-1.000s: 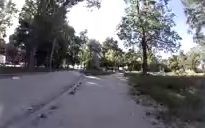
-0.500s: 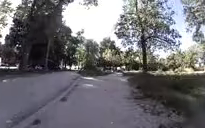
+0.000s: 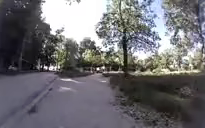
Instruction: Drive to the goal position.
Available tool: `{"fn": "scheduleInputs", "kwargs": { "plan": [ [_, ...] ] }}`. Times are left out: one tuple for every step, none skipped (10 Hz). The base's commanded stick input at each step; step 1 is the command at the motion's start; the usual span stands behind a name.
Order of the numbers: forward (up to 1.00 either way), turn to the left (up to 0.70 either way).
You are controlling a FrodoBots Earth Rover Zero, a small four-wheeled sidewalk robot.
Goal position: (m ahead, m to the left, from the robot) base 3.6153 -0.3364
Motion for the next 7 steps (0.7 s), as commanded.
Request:
{"fn": "scheduleInputs", "kwargs": {
  "plan": [
    [0.70, 0.00],
    [0.70, 0.00],
    [0.70, 0.00],
    [0.70, 0.00],
    [0.70, 0.00],
    [0.70, 0.00],
    [0.70, 0.00]
  ]
}}
